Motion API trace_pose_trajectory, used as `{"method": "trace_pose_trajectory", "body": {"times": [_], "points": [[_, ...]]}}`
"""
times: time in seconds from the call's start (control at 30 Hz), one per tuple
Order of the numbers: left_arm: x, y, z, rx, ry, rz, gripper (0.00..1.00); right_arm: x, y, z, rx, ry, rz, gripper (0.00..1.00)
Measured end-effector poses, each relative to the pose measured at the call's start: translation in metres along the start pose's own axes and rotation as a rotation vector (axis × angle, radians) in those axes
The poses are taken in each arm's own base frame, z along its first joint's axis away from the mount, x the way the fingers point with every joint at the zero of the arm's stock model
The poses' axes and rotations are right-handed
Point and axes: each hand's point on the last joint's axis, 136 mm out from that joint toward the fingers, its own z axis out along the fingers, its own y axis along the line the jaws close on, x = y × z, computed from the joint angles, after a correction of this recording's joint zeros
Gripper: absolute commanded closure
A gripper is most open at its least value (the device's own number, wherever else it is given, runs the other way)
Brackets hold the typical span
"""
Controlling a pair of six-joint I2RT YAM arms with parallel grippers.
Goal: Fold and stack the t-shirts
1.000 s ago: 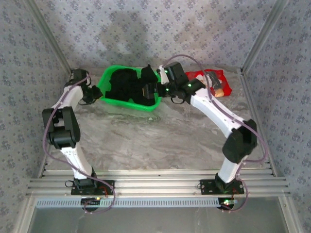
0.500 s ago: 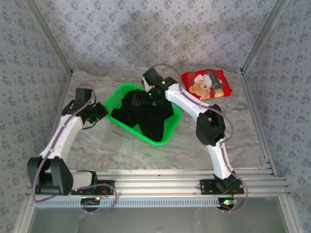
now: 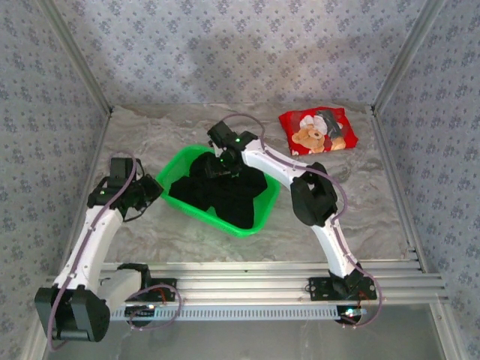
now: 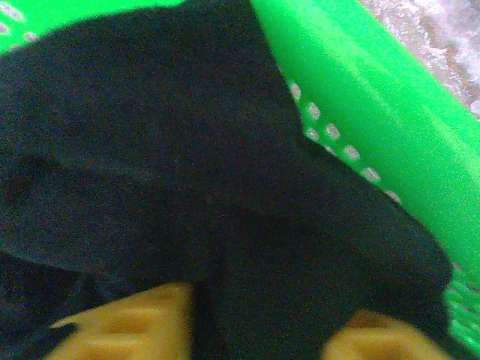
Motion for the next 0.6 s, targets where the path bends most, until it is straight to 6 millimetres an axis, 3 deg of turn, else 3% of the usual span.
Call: {"method": "trace_pose_trajectory", "body": {"times": [0.07, 0.13, 0.27, 0.33, 0.43, 0.6], "points": [[0.004, 0.005, 0.001, -0.005, 0.004, -0.009, 1.0, 0.002, 0.002, 0.001, -0.012, 0.002, 0.005, 0.99], [0.008, 0.011, 0.004, -0.016, 0.01, -0.018, 1.0, 0.002, 0.003, -0.002, -0.025, -0.008, 0.002, 1.0], [0.009, 0.014, 0.005, -0.023, 0.005, -0.027, 1.0, -0.01, 0.021, -0.036, -0.085, -0.078, -0.016, 1.0], [0.008, 0.015, 0.005, -0.029, -0.003, -0.027, 1.0, -0.022, 0.036, -0.069, -0.136, -0.142, -0.032, 1.0], [0.002, 0.018, 0.006, -0.049, -0.013, -0.046, 1.0, -0.044, 0.065, -0.14, -0.233, -0.273, -0.068, 1.0], [-0.036, 0.032, 0.006, -0.103, -0.083, -0.138, 1.0, -0.075, 0.107, -0.295, -0.416, -0.571, -0.152, 1.0]]}}
